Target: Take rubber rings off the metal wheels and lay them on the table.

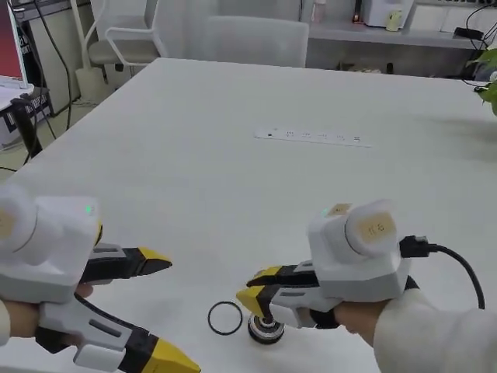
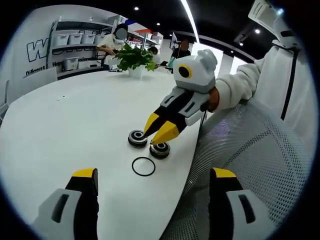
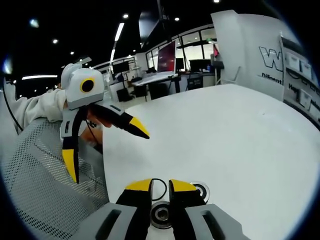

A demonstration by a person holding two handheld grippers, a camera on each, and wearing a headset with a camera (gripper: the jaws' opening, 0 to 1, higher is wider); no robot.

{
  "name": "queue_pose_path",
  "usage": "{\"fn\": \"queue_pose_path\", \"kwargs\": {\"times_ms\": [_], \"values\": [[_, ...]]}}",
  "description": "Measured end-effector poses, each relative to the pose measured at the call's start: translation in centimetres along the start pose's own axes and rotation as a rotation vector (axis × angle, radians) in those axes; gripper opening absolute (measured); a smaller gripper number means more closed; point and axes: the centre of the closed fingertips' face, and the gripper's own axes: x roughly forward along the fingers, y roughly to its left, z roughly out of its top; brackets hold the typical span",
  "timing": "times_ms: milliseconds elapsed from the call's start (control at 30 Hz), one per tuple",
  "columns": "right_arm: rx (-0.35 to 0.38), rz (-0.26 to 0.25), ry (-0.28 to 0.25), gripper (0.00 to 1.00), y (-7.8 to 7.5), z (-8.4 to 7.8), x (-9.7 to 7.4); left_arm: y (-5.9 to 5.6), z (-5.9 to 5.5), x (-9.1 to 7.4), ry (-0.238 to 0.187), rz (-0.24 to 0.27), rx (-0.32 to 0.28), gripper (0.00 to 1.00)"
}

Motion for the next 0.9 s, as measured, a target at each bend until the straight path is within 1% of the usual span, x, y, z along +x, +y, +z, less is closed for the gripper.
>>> {"fn": "queue_pose_path", "kwargs": {"times_ms": [133,500,600,733,833,900], "values": [[0.005,-0.014,-0.038,0.1,-0.5,1.1,-0.7,0.0,0.0,0.0,0.0,-0.001,-0.001,0.9],[-0.038,-0.03,-0.096,0.15,-1.0,3.1,-2.4,0.0,0.0,0.0,0.0,-0.005,-0.003,0.9],[-0.034,-0.033,-0.116,0.18,-1.2,3.5,-2.9,0.0,0.0,0.1,-0.002,-0.006,-0.003,0.9],[-0.05,-0.037,-0.149,0.25,-1.6,4.2,-3.5,-0.1,0.0,0.1,-0.001,-0.006,-0.003,0.9],[-0.053,-0.031,-0.159,0.29,-1.8,4.4,-4.0,-0.1,-0.1,0.1,0.002,-0.007,-0.002,0.9],[-0.07,-0.033,-0.162,0.32,-2.0,4.5,-4.3,-0.1,-0.1,0.1,0.003,-0.007,-0.003,0.9]]}}
